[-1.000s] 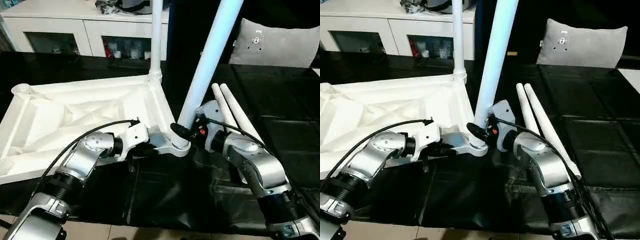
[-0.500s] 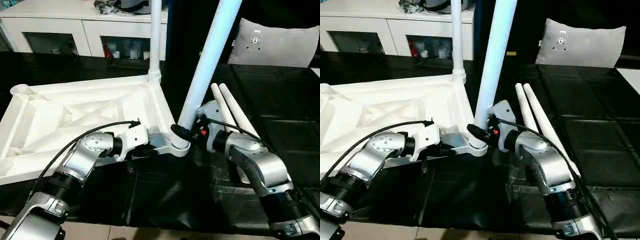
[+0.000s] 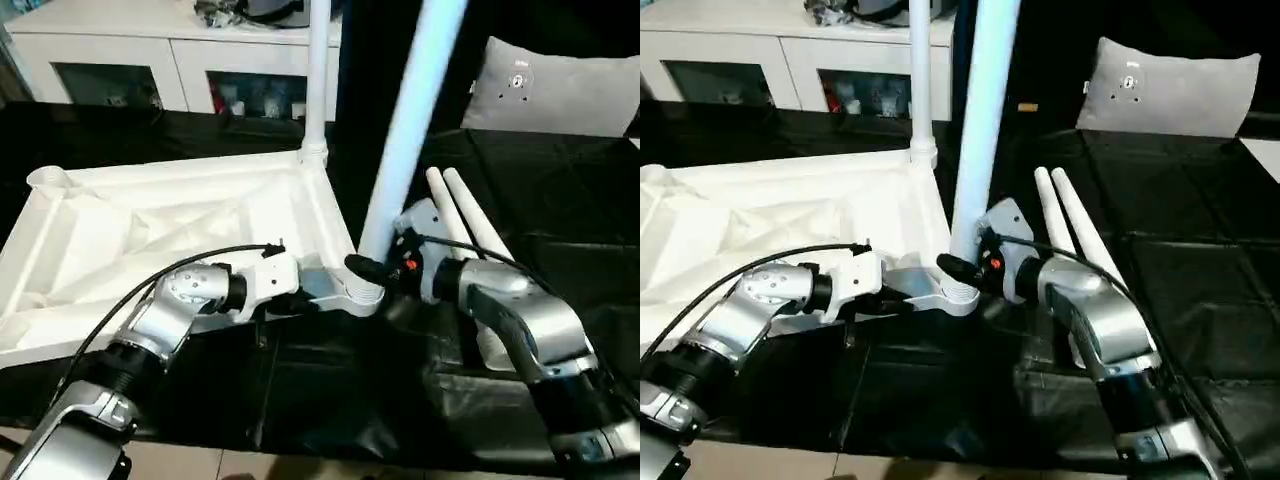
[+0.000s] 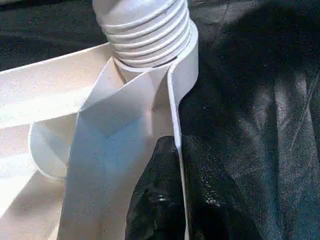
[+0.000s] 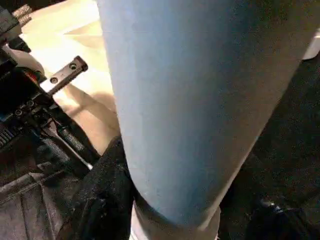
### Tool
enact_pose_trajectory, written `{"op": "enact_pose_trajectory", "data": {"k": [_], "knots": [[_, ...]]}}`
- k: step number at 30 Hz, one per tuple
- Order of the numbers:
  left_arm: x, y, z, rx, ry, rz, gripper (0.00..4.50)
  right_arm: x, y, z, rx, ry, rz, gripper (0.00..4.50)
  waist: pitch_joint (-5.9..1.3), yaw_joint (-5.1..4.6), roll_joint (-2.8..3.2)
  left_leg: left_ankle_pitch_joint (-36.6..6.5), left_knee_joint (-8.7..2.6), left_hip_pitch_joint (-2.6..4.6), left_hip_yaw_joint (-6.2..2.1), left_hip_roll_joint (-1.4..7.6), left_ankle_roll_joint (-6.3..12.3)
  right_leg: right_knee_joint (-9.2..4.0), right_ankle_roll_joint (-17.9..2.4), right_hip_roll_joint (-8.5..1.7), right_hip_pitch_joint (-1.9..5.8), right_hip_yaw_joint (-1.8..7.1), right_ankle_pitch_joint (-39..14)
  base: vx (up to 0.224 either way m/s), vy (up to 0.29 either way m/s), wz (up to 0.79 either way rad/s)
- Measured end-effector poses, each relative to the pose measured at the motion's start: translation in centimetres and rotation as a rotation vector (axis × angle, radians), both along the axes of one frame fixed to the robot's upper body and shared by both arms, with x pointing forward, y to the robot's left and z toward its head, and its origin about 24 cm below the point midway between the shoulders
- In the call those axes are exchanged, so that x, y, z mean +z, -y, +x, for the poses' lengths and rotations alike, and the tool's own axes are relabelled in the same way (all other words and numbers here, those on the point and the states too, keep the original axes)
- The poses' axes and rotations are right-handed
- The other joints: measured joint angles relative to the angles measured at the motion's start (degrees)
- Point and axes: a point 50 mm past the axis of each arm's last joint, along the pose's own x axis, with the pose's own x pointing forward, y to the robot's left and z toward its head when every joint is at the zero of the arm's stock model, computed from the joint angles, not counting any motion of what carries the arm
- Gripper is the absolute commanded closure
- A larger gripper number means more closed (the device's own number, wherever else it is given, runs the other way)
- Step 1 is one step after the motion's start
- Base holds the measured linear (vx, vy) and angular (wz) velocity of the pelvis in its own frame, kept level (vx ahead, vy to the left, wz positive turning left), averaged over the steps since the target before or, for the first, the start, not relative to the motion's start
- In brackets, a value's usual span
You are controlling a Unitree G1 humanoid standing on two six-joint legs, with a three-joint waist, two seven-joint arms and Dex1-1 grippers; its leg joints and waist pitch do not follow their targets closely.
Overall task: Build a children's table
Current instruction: Insert table leg to table base
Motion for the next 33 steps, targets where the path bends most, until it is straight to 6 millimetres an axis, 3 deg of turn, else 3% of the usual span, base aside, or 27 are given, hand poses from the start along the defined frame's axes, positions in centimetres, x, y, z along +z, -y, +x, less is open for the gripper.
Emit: {"op": "enact_pose_trajectory", "data": {"k": [11,17,21,26,33], "knots": [[-0.2,0.1,0.1,0.002,-0.002,-0.01,4.5,-0.9,0.7,0.1,-0.052,-0.044,0.116,2.62,-0.1,0.18,0.21,0.01,0.0,0.05,0.04,0.04,-0.02,-0.01,-0.01,0.0,0.07,-0.02,0.01,0.0,0.0,0.0],[-0.2,0.3,0.0,-0.001,-0.004,-0.023,4.5,-2.1,1.7,-0.9,-0.126,-0.097,0.257,2.62,-0.13,0.48,0.16,0.0,-0.07,0.04,0.13,0.06,0.0,-0.09,-0.02,-0.01,0.06,-0.01,-0.01,0.0,0.0,0.0],[-0.5,0.2,-0.3,-0.001,-0.009,-0.03,4.5,-2.9,2.0,-1.9,-0.155,-0.087,0.315,2.62,-0.33,0.52,0.47,0.0,-0.08,0.06,0.23,0.1,0.0,-0.15,-0.02,-0.02,0.08,0.0,-0.01,0.0,0.0,0.0],[-0.7,0.1,-0.5,0.003,-0.014,-0.032,4.5,-3.0,1.6,-2.7,-0.127,0.002,0.229,2.62,-0.55,0.48,0.75,0.01,-0.09,0.09,0.37,0.16,0.0,-0.14,0.04,-0.04,0.09,0.0,-0.04,0.0,0.0,0.0],[-0.8,-0.3,-0.6,0.01,-0.01,-0.011,4.5,-2.5,0.3,-2.5,-0.005,0.142,-0.01,2.62,-1.04,-0.03,0.03,0.01,-0.09,0.17,0.44,0.23,-0.01,-0.13,0.37,-0.03,0.13,-0.01,-0.23,0.0,0.0,0.0]]}}
